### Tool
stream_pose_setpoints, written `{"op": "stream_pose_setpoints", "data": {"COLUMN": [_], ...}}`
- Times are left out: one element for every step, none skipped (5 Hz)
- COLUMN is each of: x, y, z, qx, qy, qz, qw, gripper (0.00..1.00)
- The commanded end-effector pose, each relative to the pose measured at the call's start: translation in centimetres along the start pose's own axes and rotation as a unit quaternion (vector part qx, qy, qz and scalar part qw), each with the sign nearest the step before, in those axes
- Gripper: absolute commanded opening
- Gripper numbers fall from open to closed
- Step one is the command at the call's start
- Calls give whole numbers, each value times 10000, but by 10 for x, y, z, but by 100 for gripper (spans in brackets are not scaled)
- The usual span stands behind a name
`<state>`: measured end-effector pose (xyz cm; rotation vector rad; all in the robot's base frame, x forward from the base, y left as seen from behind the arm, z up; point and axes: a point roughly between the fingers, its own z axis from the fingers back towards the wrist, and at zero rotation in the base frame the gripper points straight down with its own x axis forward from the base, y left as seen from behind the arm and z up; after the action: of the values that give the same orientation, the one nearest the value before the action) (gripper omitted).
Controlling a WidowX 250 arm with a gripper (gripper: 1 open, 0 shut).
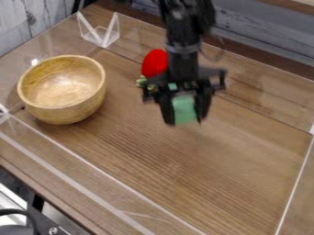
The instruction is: Put the green block in the brown bowl
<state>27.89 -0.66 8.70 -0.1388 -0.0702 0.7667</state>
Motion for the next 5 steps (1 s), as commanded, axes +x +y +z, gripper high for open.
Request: {"op": "stream_pose_setpoints", "data": {"x": [19, 34, 44, 57, 82], "y": [7, 25, 40, 45, 70], "z": [41, 54, 60, 73, 81], "qx": [-237, -226, -219, -291, -226], "qy": [-372, -542, -633, -609, -735], "qz": [111, 52, 5, -214, -372], "qw": [9990, 9983, 9978, 9975, 9963], "gripper": [0, 0, 0, 0, 0]}}
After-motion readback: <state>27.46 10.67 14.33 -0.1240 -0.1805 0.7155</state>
